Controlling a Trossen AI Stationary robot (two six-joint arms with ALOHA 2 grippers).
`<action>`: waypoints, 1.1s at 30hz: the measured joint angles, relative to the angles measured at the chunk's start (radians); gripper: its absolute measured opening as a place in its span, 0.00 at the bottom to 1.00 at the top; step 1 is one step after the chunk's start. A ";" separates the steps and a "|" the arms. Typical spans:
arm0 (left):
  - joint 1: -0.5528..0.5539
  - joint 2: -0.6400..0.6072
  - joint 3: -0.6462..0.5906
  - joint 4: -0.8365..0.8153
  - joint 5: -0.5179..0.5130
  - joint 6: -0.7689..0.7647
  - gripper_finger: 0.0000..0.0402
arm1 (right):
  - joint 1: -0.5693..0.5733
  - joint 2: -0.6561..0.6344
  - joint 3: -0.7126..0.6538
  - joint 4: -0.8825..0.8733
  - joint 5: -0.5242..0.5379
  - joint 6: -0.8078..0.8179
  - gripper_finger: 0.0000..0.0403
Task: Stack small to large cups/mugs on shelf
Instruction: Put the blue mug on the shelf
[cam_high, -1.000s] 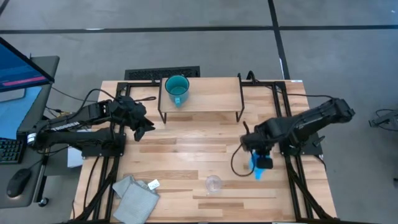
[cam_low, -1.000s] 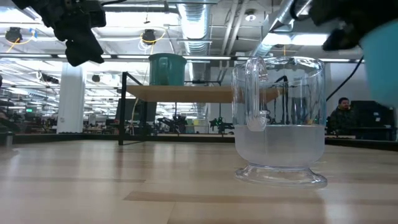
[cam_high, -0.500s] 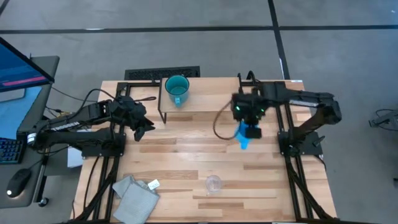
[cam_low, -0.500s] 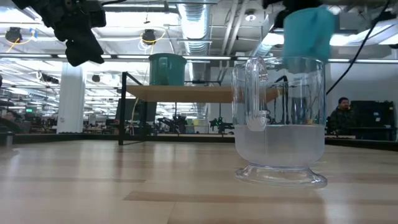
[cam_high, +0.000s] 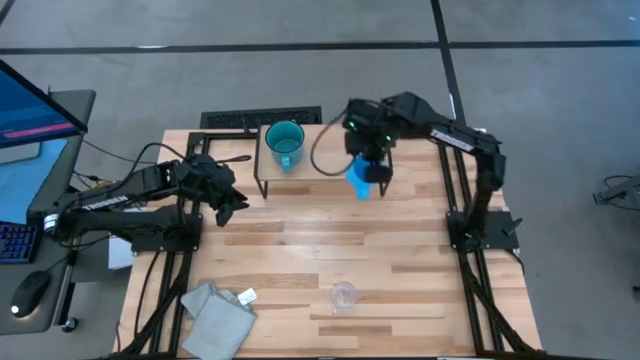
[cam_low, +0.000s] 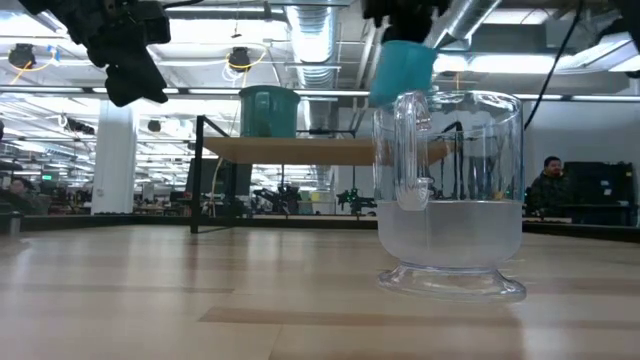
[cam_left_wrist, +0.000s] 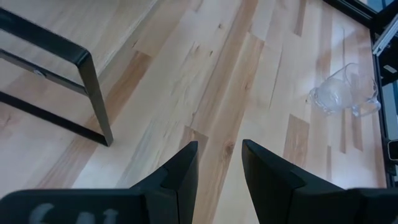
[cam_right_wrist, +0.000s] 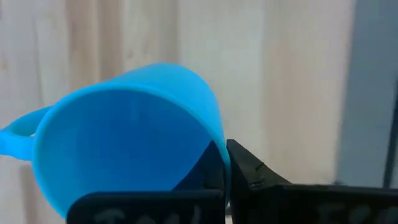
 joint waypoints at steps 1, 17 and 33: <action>0.000 0.000 0.000 0.001 -0.003 0.005 0.28 | -0.009 0.023 0.038 0.001 0.008 -0.013 0.03; 0.000 0.000 0.000 0.000 -0.014 0.011 0.28 | -0.058 0.220 0.218 0.031 0.074 -0.126 0.03; 0.000 0.000 0.000 -0.001 -0.015 0.013 0.28 | -0.094 0.241 0.218 0.046 0.042 -0.130 0.03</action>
